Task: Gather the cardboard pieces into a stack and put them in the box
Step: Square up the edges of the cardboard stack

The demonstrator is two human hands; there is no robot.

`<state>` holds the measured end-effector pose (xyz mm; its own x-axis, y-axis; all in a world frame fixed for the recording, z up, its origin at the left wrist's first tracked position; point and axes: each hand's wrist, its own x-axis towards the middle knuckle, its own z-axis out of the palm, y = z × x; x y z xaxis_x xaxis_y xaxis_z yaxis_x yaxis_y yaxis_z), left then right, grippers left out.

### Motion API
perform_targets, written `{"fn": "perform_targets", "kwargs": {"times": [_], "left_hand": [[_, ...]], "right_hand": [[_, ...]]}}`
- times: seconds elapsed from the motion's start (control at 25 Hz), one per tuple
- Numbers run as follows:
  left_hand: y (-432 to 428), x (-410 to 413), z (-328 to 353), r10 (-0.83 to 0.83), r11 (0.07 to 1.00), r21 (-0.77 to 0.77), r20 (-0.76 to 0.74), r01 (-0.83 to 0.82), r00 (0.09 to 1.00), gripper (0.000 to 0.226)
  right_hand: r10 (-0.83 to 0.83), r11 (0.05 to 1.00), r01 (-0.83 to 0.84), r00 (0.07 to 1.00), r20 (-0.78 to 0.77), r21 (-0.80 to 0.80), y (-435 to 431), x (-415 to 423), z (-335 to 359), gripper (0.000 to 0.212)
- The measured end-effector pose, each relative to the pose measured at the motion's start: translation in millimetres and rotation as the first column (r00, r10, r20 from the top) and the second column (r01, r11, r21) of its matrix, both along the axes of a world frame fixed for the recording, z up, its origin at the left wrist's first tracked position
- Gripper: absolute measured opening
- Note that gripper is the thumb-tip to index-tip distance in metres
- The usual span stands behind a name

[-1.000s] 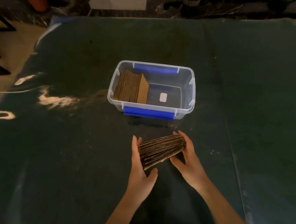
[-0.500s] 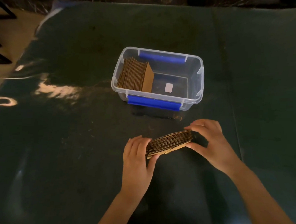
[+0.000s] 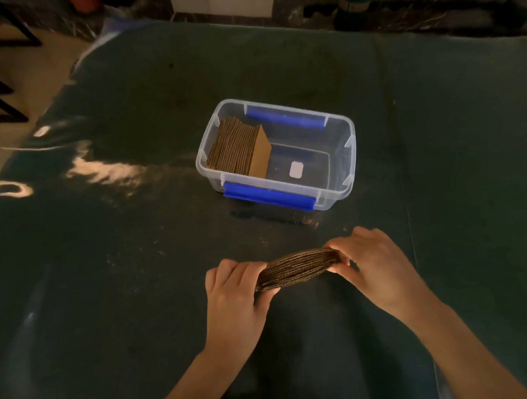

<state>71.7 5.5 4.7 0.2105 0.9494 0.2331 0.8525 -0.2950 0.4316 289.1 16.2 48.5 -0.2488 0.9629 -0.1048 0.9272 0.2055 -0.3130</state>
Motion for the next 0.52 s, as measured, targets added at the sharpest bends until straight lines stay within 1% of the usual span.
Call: {"fn": "perform_targets", "kwargs": {"times": [0.08, 0.16, 0.24, 0.32, 0.36, 0.52], "left_hand": [[10, 11, 17, 0.019, 0.998, 0.055, 0.055, -0.022, 0.998, 0.041], [31, 30, 41, 0.051, 0.991, 0.113, 0.129, -0.066, 0.99, 0.037], [60, 56, 63, 0.094, 0.979, 0.163, 0.182, -0.125, 0.979, 0.031], [89, 80, 77, 0.157, 0.968, 0.166, 0.195, -0.19, 0.968, 0.029], [101, 90, 80, 0.191, 0.967, 0.136, 0.175, -0.216, 0.966, 0.029], [128, 115, 63, 0.252, 0.967, -0.047, 0.081, -0.249, 0.964, 0.027]], "right_hand": [[0.073, 0.993, -0.077, 0.997, 0.039, 0.094, 16, 13, 28, 0.026], [0.138, 0.964, -0.16, 0.984, 0.115, 0.214, 52, 32, 61, 0.024], [0.171, 0.94, -0.212, 0.971, 0.169, 0.266, 101, 50, 89, 0.022], [0.205, 0.948, -0.237, 0.966, 0.158, 0.214, 153, 62, 100, 0.024], [0.226, 0.951, -0.255, 0.96, 0.167, 0.175, 175, 65, 99, 0.025], [0.279, 0.953, -0.297, 0.937, 0.211, 0.06, 223, 70, 62, 0.025]]}}
